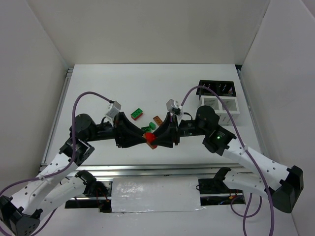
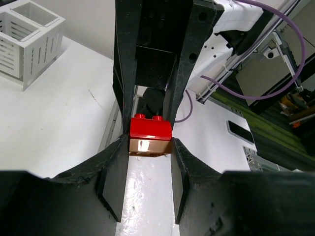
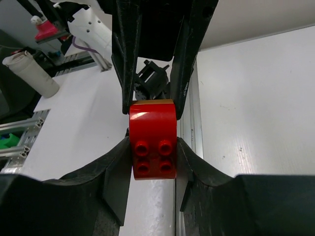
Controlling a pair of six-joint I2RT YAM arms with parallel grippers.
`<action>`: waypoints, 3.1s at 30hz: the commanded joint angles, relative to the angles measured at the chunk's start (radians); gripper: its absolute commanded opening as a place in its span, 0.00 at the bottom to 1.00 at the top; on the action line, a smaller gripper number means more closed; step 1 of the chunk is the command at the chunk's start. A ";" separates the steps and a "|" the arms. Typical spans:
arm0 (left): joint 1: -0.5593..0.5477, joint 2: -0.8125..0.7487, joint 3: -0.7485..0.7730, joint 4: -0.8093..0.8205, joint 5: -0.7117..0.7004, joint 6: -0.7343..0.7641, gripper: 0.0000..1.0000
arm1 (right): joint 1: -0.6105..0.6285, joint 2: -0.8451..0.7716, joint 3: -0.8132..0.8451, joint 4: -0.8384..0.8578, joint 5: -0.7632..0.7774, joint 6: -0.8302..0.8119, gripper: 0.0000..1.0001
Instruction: Sort the legos into containers by color
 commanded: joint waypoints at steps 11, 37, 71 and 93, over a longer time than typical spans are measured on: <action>-0.004 -0.048 0.049 -0.101 -0.183 0.081 0.00 | -0.099 -0.089 -0.079 0.144 0.065 0.058 0.00; -0.004 -0.137 0.190 -0.796 -0.950 0.250 0.00 | -0.904 0.665 0.624 -0.537 1.158 0.256 0.00; -0.004 -0.229 0.173 -0.799 -1.061 0.224 0.00 | -0.923 0.791 0.684 -0.516 1.076 0.221 0.00; -0.004 -0.215 0.173 -0.762 -1.006 0.218 0.00 | -0.922 0.753 0.756 -0.572 1.086 0.222 0.99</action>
